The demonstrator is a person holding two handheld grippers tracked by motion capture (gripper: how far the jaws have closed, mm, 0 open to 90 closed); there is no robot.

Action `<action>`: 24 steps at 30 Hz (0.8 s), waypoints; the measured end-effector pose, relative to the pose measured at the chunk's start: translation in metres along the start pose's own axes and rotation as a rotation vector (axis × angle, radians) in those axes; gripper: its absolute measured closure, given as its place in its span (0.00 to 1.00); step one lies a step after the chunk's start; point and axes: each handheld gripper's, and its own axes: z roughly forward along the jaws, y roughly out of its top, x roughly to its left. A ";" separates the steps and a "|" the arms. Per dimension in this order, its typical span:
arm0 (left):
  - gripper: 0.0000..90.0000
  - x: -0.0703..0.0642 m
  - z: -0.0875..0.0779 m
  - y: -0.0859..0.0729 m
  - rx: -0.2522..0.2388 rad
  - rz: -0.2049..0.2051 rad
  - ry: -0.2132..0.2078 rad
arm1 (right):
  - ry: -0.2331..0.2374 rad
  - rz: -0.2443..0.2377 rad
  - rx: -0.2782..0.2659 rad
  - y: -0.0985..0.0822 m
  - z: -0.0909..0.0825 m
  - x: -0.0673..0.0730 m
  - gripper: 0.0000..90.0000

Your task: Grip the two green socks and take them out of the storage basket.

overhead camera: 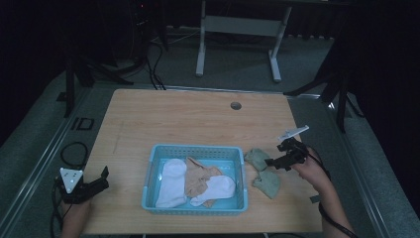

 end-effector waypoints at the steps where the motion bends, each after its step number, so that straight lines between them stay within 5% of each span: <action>1: 0.00 0.000 0.000 0.000 0.000 0.000 0.000 | 0.000 0.000 0.000 0.000 0.000 0.000 0.15; 16: 0.00 0.000 0.000 0.000 0.001 0.001 0.001 | -0.130 0.163 -0.107 -0.056 0.000 -0.026 0.14; 24: 0.00 0.000 0.000 0.000 0.001 0.000 0.000 | -0.200 0.226 -0.147 -0.076 0.001 -0.027 0.14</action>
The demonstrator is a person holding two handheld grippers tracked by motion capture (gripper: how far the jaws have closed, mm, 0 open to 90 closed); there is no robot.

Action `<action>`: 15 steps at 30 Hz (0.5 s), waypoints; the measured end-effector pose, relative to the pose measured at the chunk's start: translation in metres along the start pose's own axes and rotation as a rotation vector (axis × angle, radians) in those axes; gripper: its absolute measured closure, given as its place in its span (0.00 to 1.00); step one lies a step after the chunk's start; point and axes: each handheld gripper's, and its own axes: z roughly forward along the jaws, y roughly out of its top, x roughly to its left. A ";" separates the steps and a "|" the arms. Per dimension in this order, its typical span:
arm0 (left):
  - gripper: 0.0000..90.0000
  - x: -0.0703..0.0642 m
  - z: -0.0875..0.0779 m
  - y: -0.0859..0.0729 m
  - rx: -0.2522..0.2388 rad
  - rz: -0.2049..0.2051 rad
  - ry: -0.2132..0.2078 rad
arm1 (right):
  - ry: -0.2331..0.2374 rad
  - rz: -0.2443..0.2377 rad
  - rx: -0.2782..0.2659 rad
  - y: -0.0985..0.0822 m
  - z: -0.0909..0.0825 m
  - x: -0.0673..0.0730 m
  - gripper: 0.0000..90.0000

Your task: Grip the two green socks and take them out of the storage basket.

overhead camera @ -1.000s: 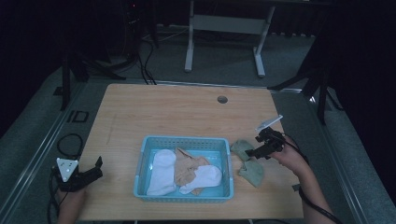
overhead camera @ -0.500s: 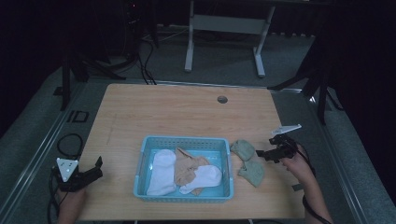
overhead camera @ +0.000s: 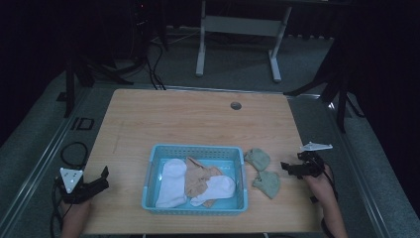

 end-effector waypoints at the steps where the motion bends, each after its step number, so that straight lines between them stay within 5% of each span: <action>1: 0.00 0.000 0.000 0.000 0.000 0.000 0.000 | 0.000 0.000 0.000 0.000 0.000 0.000 0.14; 6: 0.00 0.000 0.000 0.000 0.000 -0.001 0.000 | -0.050 0.057 -0.056 -0.010 -0.003 -0.002 0.14; 15: 0.00 0.000 0.000 0.000 -0.003 0.000 0.000 | -0.104 0.085 -0.083 -0.025 -0.001 0.001 0.14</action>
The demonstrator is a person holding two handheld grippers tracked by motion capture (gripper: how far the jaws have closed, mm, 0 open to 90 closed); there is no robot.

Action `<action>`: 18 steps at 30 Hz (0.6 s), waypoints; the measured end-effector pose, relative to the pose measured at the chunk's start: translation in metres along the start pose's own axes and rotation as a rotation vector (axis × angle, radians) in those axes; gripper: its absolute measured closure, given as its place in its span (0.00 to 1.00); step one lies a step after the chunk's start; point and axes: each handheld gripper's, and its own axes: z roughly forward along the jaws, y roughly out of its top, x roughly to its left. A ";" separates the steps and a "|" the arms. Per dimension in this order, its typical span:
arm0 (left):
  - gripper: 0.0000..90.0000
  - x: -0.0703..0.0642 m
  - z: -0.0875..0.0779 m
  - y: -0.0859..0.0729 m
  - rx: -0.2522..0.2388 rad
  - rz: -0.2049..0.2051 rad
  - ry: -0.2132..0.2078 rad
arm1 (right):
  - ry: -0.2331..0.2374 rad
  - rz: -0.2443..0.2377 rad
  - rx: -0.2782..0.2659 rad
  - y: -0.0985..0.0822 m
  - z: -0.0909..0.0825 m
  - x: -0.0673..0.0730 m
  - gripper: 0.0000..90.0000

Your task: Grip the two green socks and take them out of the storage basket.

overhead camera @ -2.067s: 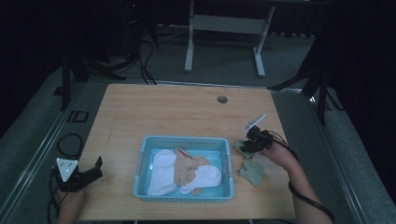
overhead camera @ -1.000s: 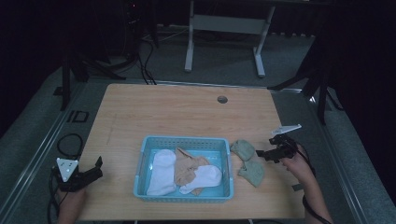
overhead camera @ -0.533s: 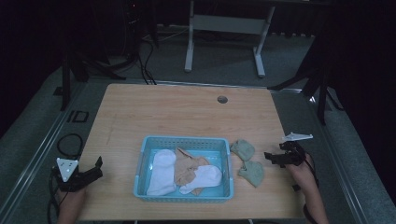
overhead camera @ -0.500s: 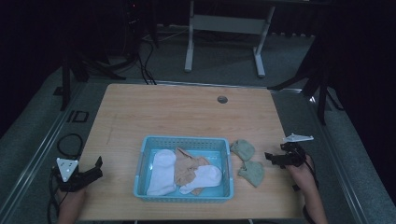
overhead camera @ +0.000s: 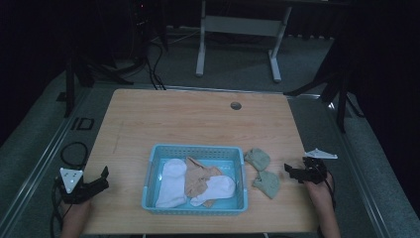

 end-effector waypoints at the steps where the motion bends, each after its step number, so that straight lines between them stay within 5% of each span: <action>1: 0.00 0.000 0.000 0.000 0.000 0.000 -0.001 | -0.026 0.003 -0.004 -0.002 0.000 -0.001 0.14; 12: 0.00 0.001 0.000 0.000 -0.002 -0.007 -0.005 | -0.150 0.004 -0.053 -0.009 -0.003 -0.002 0.14; 18: 0.00 0.001 0.000 0.000 -0.002 -0.007 -0.004 | -0.170 0.025 -0.061 -0.010 -0.004 -0.005 0.14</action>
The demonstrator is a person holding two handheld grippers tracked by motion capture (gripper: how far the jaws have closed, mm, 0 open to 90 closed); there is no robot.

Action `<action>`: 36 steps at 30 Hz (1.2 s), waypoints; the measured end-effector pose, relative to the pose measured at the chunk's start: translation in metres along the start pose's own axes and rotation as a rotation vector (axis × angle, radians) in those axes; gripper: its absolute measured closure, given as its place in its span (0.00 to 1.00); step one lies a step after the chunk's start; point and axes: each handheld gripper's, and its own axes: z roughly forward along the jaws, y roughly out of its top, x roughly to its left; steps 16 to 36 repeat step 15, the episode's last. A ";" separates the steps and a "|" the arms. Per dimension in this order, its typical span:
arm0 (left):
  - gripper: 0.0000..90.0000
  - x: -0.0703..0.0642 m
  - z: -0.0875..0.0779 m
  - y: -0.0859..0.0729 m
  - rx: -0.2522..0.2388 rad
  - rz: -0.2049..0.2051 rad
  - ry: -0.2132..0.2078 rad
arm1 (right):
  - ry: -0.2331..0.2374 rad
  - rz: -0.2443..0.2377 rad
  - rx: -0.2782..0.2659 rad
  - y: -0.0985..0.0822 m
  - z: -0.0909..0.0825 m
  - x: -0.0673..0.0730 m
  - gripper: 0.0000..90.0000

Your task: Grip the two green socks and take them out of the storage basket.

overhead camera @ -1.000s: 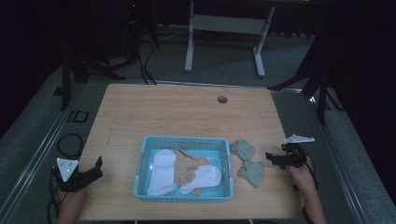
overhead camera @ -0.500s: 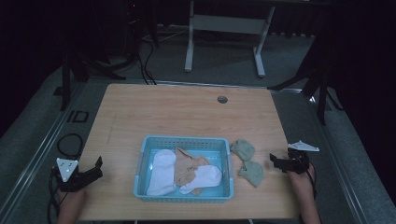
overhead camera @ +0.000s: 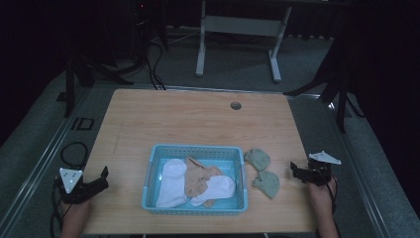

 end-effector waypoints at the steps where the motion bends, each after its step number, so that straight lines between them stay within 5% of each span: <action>1: 0.00 0.000 0.000 0.000 0.000 0.000 0.000 | -0.006 0.002 0.003 0.000 0.001 -0.001 0.14; 36: 0.00 0.000 0.000 0.000 0.000 0.000 0.001 | -0.009 -0.001 0.018 0.000 0.003 -0.001 0.14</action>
